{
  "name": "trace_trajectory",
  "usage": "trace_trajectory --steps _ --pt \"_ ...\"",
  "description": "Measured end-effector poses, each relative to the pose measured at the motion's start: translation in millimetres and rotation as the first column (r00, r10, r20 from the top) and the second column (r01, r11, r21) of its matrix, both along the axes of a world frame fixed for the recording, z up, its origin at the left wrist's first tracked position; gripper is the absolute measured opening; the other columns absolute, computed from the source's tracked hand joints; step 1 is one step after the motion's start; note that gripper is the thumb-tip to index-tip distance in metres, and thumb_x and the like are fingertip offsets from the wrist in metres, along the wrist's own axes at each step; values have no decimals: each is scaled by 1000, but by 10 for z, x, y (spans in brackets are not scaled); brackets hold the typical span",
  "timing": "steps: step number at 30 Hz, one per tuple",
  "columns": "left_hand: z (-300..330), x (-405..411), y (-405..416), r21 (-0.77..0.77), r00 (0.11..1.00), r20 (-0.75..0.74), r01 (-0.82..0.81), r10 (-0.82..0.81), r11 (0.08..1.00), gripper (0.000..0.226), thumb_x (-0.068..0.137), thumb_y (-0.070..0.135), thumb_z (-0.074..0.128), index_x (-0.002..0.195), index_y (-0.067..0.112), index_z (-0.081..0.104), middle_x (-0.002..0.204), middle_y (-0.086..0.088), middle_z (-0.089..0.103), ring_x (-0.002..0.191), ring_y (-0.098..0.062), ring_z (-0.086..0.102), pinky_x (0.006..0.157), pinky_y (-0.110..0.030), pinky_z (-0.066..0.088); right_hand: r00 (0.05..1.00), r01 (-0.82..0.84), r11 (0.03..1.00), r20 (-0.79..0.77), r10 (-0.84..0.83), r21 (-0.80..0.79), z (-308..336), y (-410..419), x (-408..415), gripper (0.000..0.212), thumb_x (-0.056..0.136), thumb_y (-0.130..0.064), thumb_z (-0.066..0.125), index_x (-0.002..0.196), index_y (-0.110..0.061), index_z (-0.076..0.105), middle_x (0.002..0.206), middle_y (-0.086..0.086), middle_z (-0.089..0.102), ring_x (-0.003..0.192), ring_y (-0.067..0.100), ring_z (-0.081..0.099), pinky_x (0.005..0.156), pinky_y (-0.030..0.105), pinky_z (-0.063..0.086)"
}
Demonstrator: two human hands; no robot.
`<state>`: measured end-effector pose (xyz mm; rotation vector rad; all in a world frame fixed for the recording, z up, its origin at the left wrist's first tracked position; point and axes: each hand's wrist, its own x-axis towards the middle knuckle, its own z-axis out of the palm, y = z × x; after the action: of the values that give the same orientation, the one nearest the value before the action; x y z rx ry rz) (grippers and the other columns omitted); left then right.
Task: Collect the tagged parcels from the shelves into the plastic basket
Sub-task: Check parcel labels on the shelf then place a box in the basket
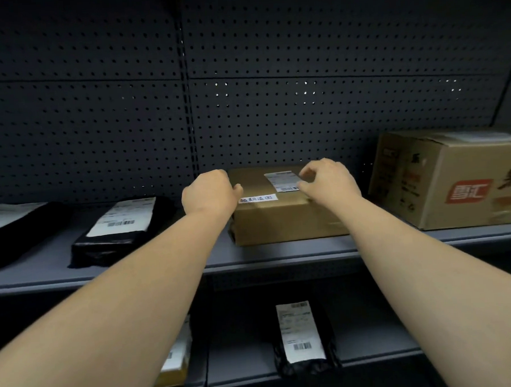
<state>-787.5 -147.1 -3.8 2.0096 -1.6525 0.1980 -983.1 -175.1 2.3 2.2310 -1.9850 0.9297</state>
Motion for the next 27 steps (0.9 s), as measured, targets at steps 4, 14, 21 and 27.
trace_trajectory --steps 4,14,21,27 --pt "-32 -164 -37 18 998 -49 -42 43 999 29 95 37 49 101 12 63 88 -9 66 79 -28 62 65 -31 45 999 9 1000 51 -10 14 -55 -100 -286 27 89 -33 59 114 -26 62 124 1 55 115 23 48 84 35 46" --pt "-71 -180 -214 42 970 -212 -117 123 992 24 92 35 54 91 12 60 82 -8 63 71 -27 59 64 -31 48 972 20 993 231 -46 114 -92 -337 -561 30 88 -34 60 115 -21 62 116 3 63 91 17 53 72 29 45" --pt "-57 -125 -487 151 842 -522 -67 137 986 38 92 34 52 65 8 45 63 -4 44 56 -18 43 49 -26 37 901 51 943 391 -185 329 -70 -533 -601 39 89 -32 58 115 -3 62 106 14 65 96 29 62 81 36 51" --pt "-112 -113 -654 184 620 -773 24 130 983 39 90 36 59 108 1 58 105 -16 64 102 -31 62 93 -42 52 791 -53 885 560 -246 463 -30 -614 -651 39 91 -26 60 120 -1 55 102 18 57 94 33 60 86 39 51"
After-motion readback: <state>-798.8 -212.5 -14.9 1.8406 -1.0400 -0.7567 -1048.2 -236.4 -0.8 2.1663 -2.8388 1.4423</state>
